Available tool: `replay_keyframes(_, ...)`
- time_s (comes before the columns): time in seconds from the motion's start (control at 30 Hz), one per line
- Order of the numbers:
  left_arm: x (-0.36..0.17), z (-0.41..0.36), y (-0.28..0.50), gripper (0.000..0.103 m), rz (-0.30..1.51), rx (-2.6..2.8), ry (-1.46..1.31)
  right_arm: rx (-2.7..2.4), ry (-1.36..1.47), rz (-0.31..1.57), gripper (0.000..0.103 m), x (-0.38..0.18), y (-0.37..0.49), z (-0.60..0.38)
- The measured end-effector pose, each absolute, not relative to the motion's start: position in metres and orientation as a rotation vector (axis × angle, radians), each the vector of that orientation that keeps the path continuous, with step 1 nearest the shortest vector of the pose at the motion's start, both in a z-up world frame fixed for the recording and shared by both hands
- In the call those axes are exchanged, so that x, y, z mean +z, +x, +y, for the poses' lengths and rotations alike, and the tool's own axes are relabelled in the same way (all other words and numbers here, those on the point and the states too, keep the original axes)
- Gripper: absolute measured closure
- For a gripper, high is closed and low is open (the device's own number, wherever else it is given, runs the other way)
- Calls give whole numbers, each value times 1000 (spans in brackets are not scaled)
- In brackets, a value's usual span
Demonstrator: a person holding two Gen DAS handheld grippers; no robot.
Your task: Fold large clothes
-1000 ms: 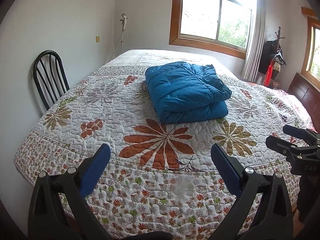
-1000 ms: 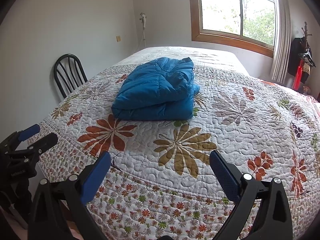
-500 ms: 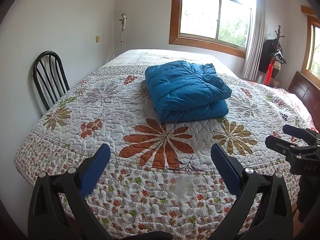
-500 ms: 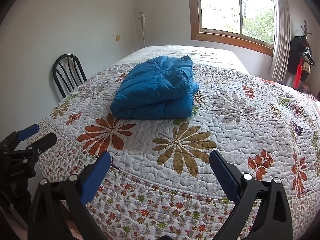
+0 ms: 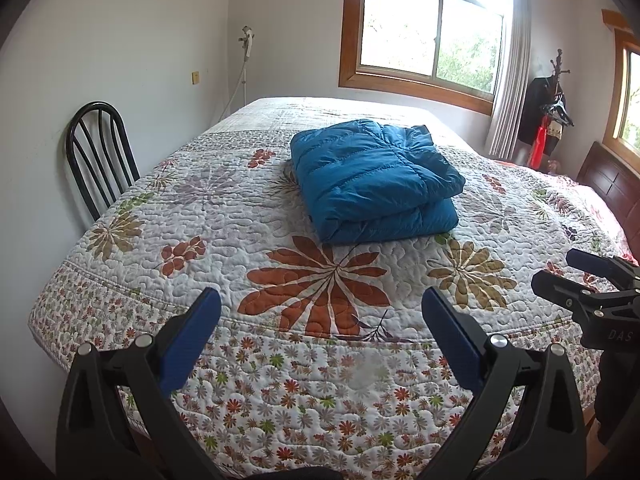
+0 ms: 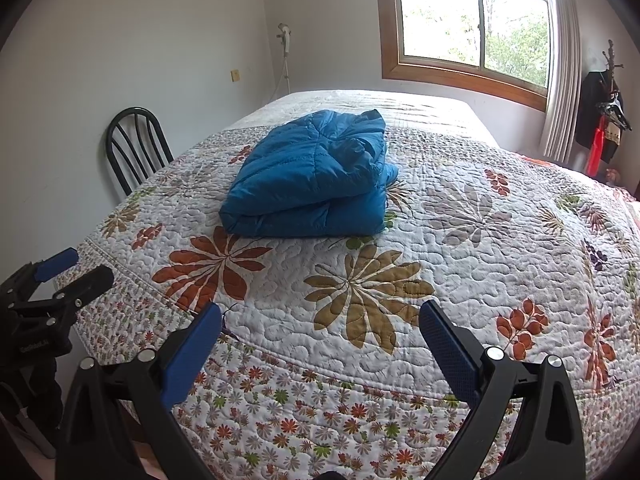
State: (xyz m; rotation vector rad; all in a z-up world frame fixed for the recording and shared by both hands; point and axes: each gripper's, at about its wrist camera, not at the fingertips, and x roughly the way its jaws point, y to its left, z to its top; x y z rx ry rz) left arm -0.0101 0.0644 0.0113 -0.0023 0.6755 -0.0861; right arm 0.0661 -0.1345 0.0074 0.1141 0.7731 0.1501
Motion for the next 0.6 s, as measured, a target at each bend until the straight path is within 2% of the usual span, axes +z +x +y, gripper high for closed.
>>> replay_keyframes(0.6, 7, 71, -5, 3, 682, -85, -6, 153, 114, 783, 4, 3, 70, -133)
